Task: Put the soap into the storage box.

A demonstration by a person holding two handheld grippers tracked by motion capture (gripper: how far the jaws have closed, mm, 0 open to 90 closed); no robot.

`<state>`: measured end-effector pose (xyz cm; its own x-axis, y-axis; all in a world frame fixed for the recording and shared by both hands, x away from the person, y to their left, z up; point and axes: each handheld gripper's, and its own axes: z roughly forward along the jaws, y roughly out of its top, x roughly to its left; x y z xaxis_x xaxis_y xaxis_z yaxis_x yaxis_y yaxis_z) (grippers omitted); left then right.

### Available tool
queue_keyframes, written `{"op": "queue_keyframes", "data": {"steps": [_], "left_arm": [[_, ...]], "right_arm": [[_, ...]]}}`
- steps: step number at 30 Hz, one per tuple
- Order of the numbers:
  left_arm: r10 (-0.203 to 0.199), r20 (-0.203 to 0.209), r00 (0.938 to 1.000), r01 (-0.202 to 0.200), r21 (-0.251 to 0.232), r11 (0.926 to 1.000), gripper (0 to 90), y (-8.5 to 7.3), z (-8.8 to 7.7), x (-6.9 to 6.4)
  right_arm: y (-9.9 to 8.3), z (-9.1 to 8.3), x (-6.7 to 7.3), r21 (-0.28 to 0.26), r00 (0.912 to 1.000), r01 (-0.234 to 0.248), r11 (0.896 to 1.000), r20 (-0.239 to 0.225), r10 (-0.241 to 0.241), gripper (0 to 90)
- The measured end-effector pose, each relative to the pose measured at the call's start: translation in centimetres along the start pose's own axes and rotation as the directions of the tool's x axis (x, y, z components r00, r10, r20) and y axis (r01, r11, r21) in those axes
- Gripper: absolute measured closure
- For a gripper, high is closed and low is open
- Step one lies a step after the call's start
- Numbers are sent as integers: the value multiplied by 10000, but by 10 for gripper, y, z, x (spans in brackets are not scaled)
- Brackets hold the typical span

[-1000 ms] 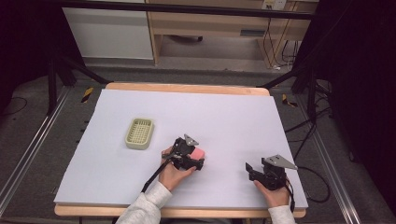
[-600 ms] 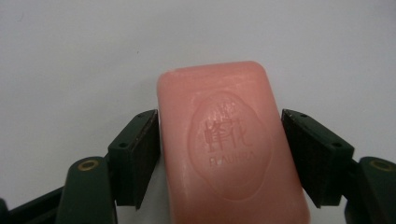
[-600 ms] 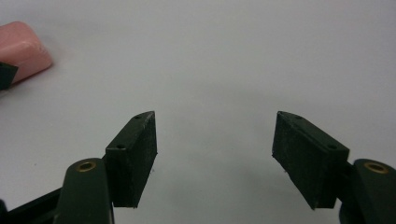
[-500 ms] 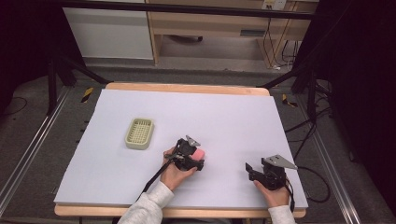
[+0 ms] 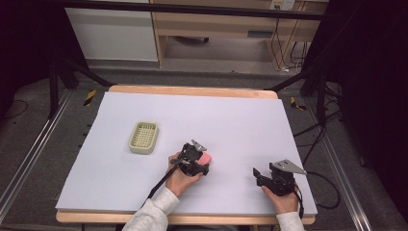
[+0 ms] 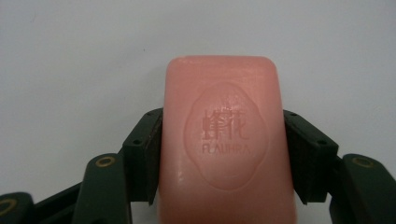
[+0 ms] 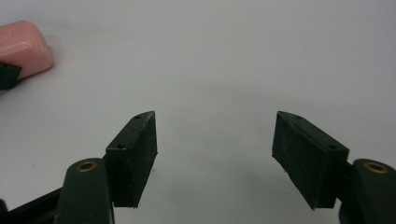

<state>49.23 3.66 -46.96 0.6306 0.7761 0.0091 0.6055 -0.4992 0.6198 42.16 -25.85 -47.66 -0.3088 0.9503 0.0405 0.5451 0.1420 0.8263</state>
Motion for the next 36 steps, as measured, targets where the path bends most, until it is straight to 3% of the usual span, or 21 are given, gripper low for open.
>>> {"op": "queue_keyframes", "data": {"steps": [22, 36], "left_arm": [[-8, 302, 9995, 8, 7, 10000, 372, 0, -5, 6], [-108, 361, 9993, 125, -466, 9988, 372, 0, -34, 21]], "right_arm": [[0, 0, -1, -27, 10000, -41, 10000, 32, 41, 309], [0, 0, -1, -20, 10000, -55, 10000, 55, 55, 309]]}}
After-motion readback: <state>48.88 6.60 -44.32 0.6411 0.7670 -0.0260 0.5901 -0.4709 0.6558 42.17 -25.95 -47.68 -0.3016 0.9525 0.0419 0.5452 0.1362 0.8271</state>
